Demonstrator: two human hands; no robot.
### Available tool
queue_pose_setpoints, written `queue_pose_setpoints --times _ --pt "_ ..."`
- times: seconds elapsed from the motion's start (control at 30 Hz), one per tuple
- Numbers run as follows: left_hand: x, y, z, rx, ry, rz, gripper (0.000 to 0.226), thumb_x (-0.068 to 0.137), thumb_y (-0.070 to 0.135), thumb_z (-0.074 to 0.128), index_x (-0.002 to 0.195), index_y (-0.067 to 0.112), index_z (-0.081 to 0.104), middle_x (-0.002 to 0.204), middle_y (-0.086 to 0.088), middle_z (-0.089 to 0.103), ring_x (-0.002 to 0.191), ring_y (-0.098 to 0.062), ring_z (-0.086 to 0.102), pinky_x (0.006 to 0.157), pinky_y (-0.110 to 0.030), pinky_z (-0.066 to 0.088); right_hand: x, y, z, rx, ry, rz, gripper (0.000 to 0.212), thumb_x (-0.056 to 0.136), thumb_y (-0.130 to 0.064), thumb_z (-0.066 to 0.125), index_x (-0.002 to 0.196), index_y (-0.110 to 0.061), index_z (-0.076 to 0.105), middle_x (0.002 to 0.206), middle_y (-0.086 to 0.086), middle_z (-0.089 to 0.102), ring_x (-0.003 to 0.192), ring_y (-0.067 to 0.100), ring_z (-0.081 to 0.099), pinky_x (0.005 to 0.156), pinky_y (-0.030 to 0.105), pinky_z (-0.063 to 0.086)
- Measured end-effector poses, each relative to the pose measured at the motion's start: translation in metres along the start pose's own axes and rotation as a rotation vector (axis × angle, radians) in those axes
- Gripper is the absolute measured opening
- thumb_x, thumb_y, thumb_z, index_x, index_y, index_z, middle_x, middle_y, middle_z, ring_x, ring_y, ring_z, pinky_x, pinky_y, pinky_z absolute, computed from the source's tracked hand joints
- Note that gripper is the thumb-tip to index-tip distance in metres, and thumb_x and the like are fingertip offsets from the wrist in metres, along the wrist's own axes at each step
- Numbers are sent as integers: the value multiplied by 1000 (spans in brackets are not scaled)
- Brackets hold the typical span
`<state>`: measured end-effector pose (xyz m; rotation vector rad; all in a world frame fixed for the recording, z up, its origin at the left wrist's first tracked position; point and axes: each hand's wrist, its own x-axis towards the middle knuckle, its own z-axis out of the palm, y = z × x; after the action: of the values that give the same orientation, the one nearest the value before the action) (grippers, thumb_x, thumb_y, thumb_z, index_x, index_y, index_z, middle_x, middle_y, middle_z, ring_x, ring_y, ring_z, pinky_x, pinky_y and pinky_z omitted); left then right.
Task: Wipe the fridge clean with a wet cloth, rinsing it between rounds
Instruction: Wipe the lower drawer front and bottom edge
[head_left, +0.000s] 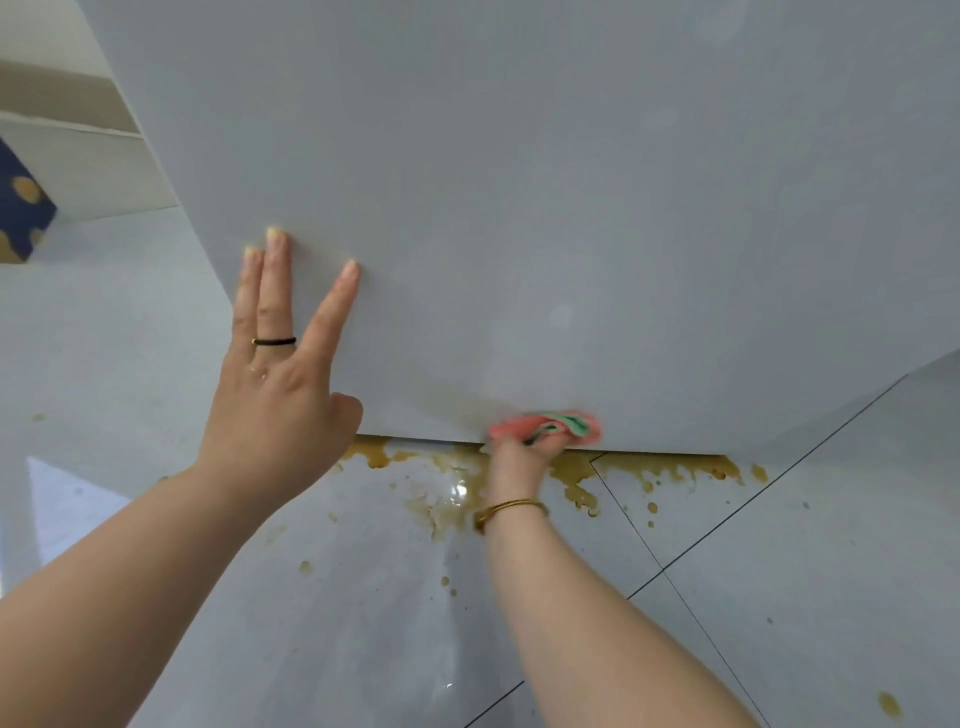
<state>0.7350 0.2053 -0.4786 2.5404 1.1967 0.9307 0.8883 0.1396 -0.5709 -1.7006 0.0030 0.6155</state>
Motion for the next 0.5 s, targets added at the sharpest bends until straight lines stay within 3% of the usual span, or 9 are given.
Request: queue_pose_setpoints --times 0.07,0.13,0.17,0.2,0.27,0.33,0.4,0.43,0.5 --pt "0 4 -4 -4 -68 -53 82 67 1 51 143 16 23 146 -4 -5 134 -22 -10 105 -23 2 -35 6 16 -3 -119 -232 73 84 16 35 146 -13 7 122 8 39 106 15 42 97 16 39" --pt "-2 3 -8 -4 -61 -60 81 67 3 45 143 15 22 148 -5 -2 134 -20 -8 106 -31 8 -54 1 20 -184 -220 -410 81 80 14 37 146 -18 4 141 -4 11 123 5 20 92 -5 22" --pt "-2 4 -12 -15 -57 -50 81 66 4 43 143 14 22 150 -9 3 135 -20 -6 106 -32 9 -54 -1 15 -321 -202 -563 79 79 7 37 146 -21 6 145 -4 -3 130 5 8 101 0 13" --pt "-1 4 -14 -27 -62 -61 81 66 4 42 143 14 21 151 -13 6 135 -20 -3 106 -31 10 -51 -3 8 -429 -140 -766 76 77 -1 37 145 -24 11 148 3 -7 134 12 2 109 16 9" --pt "0 3 -19 -79 -30 -108 79 68 3 40 143 13 19 152 -15 6 136 -19 2 106 -26 11 -37 -14 -2 -630 -36 -1145 68 73 -15 37 138 -23 17 150 17 4 132 32 8 114 41 9" --pt "3 4 -24 -140 36 -162 75 74 0 38 144 13 15 153 -14 4 138 -18 4 106 -12 4 -15 -41 -11 -738 46 -1433 60 79 -23 40 133 -21 14 151 16 -1 133 37 6 115 38 3" --pt "10 3 -29 -239 87 -343 74 82 -7 37 146 13 6 155 -8 -1 140 -15 -1 98 3 -6 -6 -85 -16 -835 138 -1739 51 90 -39 38 135 -24 19 155 2 -10 141 26 -7 115 34 -5" --pt "14 2 -30 -317 82 -474 74 84 -8 35 146 15 2 155 -3 -2 141 -12 -2 100 1 -6 -4 -105 -17 -893 176 -1840 53 90 -48 39 135 -26 24 155 2 -4 142 22 -11 115 34 -8" --pt "20 -6 -29 -518 24 -676 73 85 -8 32 146 23 7 154 5 9 140 -10 10 109 -17 12 -6 -129 -10 -1003 231 -1948 58 82 -52 47 132 -27 33 148 9 9 142 17 -17 115 34 -10"
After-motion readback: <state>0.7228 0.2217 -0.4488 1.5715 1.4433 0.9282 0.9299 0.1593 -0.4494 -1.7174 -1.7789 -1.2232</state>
